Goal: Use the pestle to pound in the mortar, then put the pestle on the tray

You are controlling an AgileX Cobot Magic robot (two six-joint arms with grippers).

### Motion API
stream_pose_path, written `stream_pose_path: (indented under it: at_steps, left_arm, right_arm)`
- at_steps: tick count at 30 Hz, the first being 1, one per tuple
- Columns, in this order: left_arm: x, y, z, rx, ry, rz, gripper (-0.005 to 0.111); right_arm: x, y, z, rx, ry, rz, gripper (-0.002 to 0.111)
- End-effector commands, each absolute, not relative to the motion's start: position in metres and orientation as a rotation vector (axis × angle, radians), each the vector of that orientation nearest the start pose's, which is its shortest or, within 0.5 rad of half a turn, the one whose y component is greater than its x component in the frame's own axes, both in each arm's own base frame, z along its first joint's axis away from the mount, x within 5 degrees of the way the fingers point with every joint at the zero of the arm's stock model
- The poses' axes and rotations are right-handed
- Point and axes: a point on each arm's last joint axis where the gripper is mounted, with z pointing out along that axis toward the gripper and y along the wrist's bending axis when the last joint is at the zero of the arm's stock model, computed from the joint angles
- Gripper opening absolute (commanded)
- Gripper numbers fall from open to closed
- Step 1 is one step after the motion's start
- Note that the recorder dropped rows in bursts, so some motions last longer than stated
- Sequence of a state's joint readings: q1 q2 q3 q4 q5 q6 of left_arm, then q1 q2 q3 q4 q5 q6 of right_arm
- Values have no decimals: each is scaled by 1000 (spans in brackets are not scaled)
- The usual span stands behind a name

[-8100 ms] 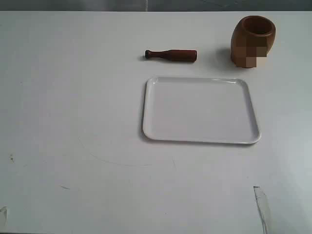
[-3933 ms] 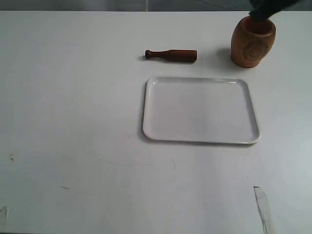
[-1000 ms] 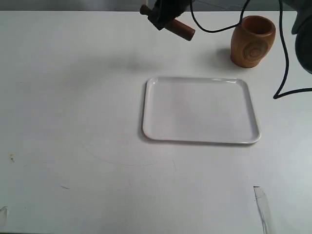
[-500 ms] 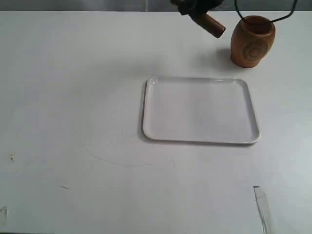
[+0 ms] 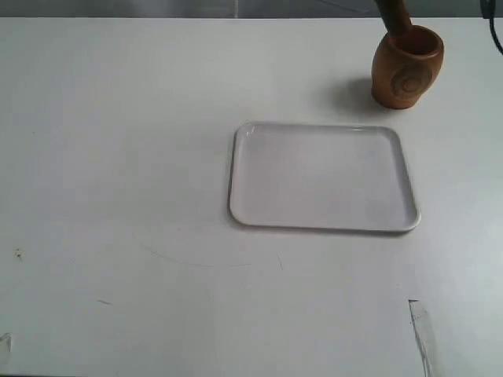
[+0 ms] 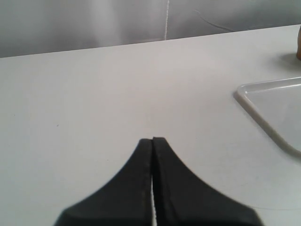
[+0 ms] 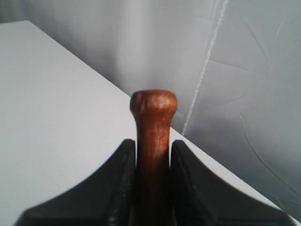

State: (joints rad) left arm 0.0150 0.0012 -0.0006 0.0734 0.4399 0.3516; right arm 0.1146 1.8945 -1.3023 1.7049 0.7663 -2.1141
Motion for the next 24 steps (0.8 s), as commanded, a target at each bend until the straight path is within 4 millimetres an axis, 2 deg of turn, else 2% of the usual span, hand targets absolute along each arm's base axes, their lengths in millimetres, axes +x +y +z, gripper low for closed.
stream_pose_path:
  at_steps: [1, 5, 10, 17, 19, 24]
  left_arm:
    - [51, 3, 174, 361, 1897, 302, 0]
    - [51, 3, 174, 361, 1897, 302, 0]
    - [51, 3, 174, 361, 1897, 302, 0]
    - [51, 3, 174, 361, 1897, 302, 0]
    - [51, 3, 174, 361, 1897, 302, 0]
    - [51, 3, 174, 361, 1897, 302, 0]
  right_arm:
    - [401, 96, 256, -877, 1607, 621, 0]
    - [393, 99, 274, -909, 1524, 665, 0]
    - [365, 112, 312, -1032, 1262, 893, 0]
    - [337, 111, 346, -1130, 1256, 859, 0]
    - [335, 107, 358, -1072, 1303, 769, 0]
    - [334, 85, 388, -846, 1431, 405, 0]
